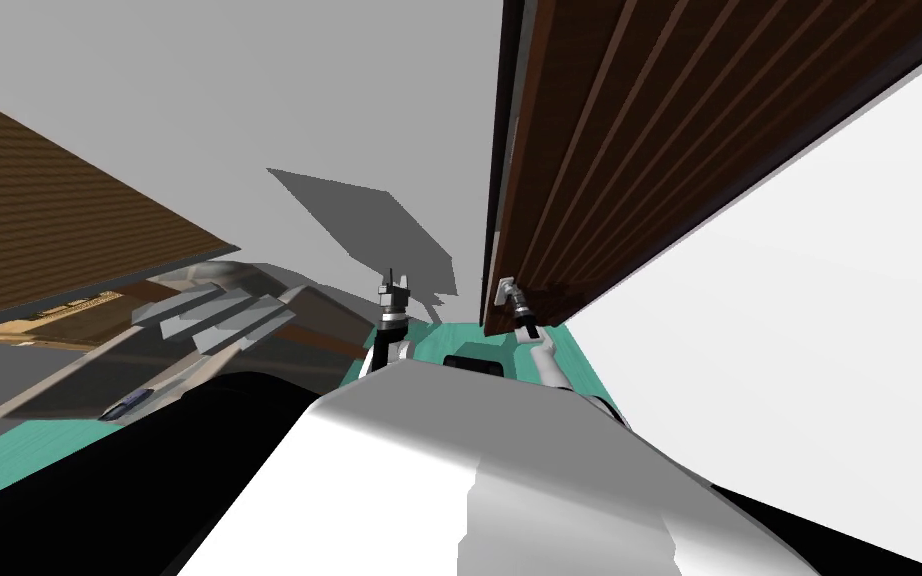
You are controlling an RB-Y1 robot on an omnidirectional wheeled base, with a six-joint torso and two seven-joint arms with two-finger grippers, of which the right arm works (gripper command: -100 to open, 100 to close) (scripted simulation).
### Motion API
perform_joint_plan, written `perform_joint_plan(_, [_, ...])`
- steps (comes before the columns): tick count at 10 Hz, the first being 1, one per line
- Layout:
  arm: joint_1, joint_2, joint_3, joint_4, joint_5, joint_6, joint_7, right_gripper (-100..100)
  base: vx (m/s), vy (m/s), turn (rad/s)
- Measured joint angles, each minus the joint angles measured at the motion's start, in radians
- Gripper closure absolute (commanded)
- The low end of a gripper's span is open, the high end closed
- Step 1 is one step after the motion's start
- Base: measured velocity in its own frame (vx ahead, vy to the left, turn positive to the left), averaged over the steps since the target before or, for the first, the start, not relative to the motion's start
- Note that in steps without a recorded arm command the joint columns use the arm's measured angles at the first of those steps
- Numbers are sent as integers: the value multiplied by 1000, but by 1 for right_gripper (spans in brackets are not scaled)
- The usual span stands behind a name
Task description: Pull the door open
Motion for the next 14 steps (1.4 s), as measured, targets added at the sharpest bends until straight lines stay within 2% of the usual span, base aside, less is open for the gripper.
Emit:
perform_joint_plan(1, [-2, -2, 0, 2, -25, 0, -17, 100, -68, -58, 134])
perform_joint_plan(2, [-14, -3, -3, 23, -58, -7, -39, 100, -71, -68, 222])
perform_joint_plan(4, [-12, -17, 4, 29, -114, -8, -93, 100, -32, -32, 29])
perform_joint_plan(5, [-7, -12, 5, 20, -120, -2, -97, 100, -29, -16, 99])
perform_joint_plan(6, [3, -9, 4, 10, -143, 2, -107, 100, -64, -42, 390])
perform_joint_plan(7, [-15, 1, 8, 23, -174, 4, -127, 100, -90, -42, 107])
perform_joint_plan(9, [-19, -1, 19, 35, -226, 7, -176, 100, -55, -16, 99])
perform_joint_plan(11, [-39, 1, 26, 60, -286, -11, -224, 100, -52, -49, 189])
perform_joint_plan(12, [-41, 2, 28, 55, -316, -10, -252, -100, -60, -51, 120])
perform_joint_plan(14, [-41, 0, 32, 55, -348, -3, -300, -100, -95, -49, 69])
